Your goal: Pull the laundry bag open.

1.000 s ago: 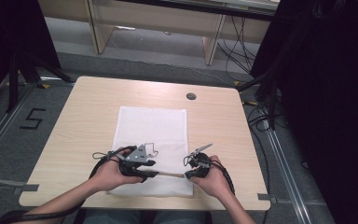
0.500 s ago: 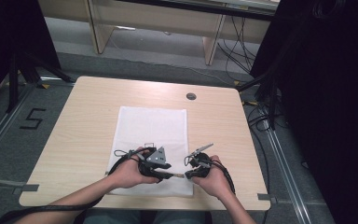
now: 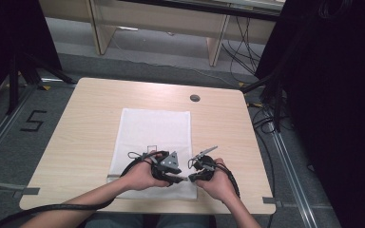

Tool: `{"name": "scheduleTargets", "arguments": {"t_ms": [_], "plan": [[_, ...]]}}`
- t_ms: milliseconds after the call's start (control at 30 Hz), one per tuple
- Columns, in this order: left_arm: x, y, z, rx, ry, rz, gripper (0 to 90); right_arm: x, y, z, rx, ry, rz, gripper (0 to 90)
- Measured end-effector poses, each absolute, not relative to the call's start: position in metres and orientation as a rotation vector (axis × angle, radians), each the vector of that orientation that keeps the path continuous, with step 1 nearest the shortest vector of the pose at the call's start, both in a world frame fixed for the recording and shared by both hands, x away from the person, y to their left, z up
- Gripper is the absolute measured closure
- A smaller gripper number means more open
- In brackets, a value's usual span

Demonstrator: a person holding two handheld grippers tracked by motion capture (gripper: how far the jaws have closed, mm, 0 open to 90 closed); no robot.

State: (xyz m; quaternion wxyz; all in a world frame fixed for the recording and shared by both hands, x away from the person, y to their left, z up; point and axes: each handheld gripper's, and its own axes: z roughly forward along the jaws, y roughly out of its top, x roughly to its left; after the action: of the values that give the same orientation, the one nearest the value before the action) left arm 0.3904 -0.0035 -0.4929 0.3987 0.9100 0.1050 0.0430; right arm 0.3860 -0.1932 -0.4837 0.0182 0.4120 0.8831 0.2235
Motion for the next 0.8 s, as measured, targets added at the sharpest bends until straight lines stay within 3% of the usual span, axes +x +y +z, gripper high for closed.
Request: {"name": "scheduleTargets", "arguments": {"t_ms": [800], "plan": [[0.396, -0.022, -0.502, 2.366, 0.207, 0.119, 70.9, 0.386, -0.194, -0.484, 1.277, 2.741, 0.700, 90.0]]}}
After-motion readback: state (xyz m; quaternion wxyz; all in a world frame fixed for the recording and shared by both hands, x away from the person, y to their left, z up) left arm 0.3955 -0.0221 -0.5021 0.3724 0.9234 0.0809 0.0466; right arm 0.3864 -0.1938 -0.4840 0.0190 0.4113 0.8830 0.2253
